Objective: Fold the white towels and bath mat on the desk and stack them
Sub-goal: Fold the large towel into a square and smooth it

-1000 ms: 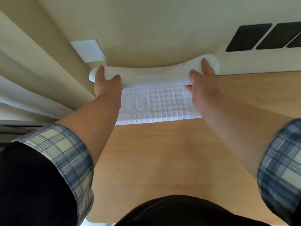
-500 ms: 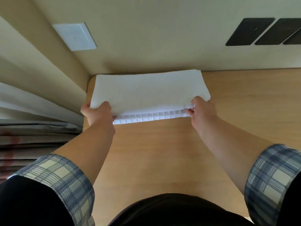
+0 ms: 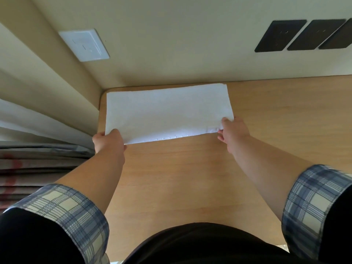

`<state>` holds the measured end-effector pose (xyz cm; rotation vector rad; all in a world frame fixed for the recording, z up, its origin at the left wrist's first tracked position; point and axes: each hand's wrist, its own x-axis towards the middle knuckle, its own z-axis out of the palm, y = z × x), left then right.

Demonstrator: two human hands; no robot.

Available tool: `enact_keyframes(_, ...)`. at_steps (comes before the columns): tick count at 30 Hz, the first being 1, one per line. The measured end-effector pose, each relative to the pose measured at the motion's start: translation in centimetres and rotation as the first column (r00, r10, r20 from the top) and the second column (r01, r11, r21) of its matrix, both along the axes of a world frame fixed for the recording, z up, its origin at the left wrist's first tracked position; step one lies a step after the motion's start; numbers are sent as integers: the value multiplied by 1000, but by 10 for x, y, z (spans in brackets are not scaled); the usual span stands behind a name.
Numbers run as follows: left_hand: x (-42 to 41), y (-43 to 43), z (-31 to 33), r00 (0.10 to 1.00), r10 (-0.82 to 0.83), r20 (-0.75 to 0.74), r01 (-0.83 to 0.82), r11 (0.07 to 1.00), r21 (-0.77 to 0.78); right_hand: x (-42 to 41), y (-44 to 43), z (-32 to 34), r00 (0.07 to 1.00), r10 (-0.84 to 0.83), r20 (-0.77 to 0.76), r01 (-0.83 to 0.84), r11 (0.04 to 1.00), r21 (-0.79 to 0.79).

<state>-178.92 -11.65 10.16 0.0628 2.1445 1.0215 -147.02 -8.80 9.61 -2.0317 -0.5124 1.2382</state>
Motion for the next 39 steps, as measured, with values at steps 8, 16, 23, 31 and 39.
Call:
enact_keyframes(8,-6,4,2,991,95,94,-91,995,-49,7,6,2,998,0,-66,-1,1000,-9)
enact_keyframes(16,-17,-5,-16,990,-92,-105,91,996,-16,20,-4,-10,1000,0,27,-4,990,139)
enact_keyframes(23,-19,-9,-25,978,-132,-161,122,990,-71,21,-7,-2,995,-35,-90,43,996,78)
enact_keyframes(31,-21,-2,-37,763,-518,-387,431,854,-292,36,-33,-8,829,536,160,-546,837,32)
enact_keyframes(39,-12,-1,-19,421,-645,-638,488,754,-440,44,-47,-7,504,702,504,-749,645,-150)
